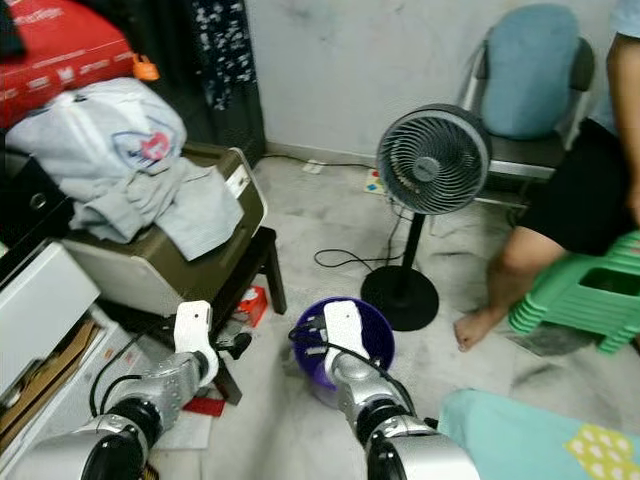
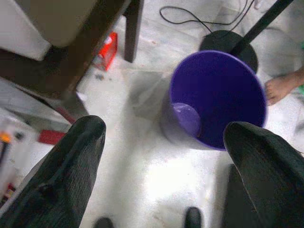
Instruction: Clean up the room
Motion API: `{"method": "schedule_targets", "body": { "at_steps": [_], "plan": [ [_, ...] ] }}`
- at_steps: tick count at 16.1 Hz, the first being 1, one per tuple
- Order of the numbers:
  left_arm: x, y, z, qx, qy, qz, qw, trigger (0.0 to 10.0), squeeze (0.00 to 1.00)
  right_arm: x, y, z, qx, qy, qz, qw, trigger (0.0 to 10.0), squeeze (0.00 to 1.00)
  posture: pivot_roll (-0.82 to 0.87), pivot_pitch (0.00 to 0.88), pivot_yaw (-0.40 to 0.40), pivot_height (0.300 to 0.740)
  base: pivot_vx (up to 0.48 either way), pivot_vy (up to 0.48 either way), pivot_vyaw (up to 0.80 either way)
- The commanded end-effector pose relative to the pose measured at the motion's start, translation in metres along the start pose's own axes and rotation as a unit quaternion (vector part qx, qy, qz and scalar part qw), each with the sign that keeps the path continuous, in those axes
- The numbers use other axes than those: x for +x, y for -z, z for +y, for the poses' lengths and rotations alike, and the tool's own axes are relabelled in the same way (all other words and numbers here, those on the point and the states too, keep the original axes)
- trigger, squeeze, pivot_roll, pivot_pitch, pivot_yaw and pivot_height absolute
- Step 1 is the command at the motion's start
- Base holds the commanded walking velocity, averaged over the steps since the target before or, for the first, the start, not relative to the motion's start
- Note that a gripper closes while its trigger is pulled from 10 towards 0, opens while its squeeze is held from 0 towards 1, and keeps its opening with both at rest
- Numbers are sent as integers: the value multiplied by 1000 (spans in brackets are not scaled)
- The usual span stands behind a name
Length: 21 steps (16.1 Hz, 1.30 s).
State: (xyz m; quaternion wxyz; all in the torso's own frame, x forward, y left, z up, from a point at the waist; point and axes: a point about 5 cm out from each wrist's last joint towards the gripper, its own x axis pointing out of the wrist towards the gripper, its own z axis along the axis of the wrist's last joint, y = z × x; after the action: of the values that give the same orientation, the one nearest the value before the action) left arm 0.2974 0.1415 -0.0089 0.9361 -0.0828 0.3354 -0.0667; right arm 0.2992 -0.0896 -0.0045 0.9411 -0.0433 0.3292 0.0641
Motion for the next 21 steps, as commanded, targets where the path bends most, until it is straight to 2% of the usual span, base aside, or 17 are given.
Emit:
{"method": "schedule_targets", "body": {
  "at_steps": [1, 2, 3, 4, 6, 8, 9, 11, 13, 15, 17, 18, 19, 21],
  "plan": [
    [-1, -15, 3, 22, 8, -39, 999, 10000, 0, 1, -25, 1, -3, -9, -53, 999, 10000, 0, -62, 0, 17, 740, 0, 0, 0],
    [-2, -26, 4, 20, 23, -78, 996, 10000, 0, 0, -40, 1, 6, -23, -94, 995, 10000, 0, -64, 0, 16, 740, 0, 0, 0],
    [-5, -33, 5, 24, 38, -110, 993, 10000, 0, -1, -50, 1, -5, -36, -129, 991, 10000, 0, -64, 0, 16, 740, 0, 0, 0],
    [-8, -36, 7, 31, 44, -127, 990, 10000, 0, -2, -55, -4, -5, -33, -150, 988, 10000, 0, -71, 0, 18, 740, 0, 0, 0],
    [-14, -45, 18, 24, 34, -158, 987, 10000, 0, -3, -66, -14, 10, -21, -169, 985, 10000, 0, -63, 0, 12, 740, 0, 0, 0],
    [-15, -71, 23, 23, 19, -188, 982, 10000, 0, -4, -94, -13, 5, -25, -193, 981, 10000, 0, -61, 0, 0, 740, 0, 0, 0],
    [-18, -100, 17, 14, 19, -223, 974, 10000, 0, -9, -126, -5, -3, -37, -224, 974, 10000, 0, -58, 0, -13, 740, 0, 0, 0],
    [-21, -120, 6, 9, 37, -253, 967, 10000, 0, -15, -149, 5, -12, -53, -255, 965, 10000, 0, -56, 0, -20, 740, 0, 0, 0],
    [-24, -126, 0, 12, 47, -270, 962, 10000, 0, -18, -158, 10, -25, -60, -276, 959, 10000, 0, -51, 0, -26, 740, 0, 0, 0],
    [-30, -122, -3, 18, 53, -286, 956, 10000, 0, -21, -155, 12, -47, -68, -292, 953, 10000, 0, -38, 0, -42, 740, 0, 0, 0],
    [-47, -102, -4, 38, 71, -315, 946, 10000, 0, -20, -134, 5, -53, -72, -286, 954, 10000, 0, -46, 0, -58, 740, 0, 0, 0],
    [-60, -81, -5, 49, 81, -313, 945, 10000, 0, -24, -115, -5, -65, -66, -285, 954, 10000, 0, -54, 0, -60, 740, 0, 0, 0],
    [-73, -64, -6, 46, 92, -316, 943, 10000, 0, -30, -100, -19, -56, -56, -287, 955, 10000, 0, -64, 0, -63, 740, 0, 0, 0],
    [-103, -36, -7, 27, 95, -314, 944, 10000, 0, -52, -69, -51, -58, -30, -286, 956, 10000, 0, -75, 0, -62, 740, 0, 0, 0]
  ]
}}
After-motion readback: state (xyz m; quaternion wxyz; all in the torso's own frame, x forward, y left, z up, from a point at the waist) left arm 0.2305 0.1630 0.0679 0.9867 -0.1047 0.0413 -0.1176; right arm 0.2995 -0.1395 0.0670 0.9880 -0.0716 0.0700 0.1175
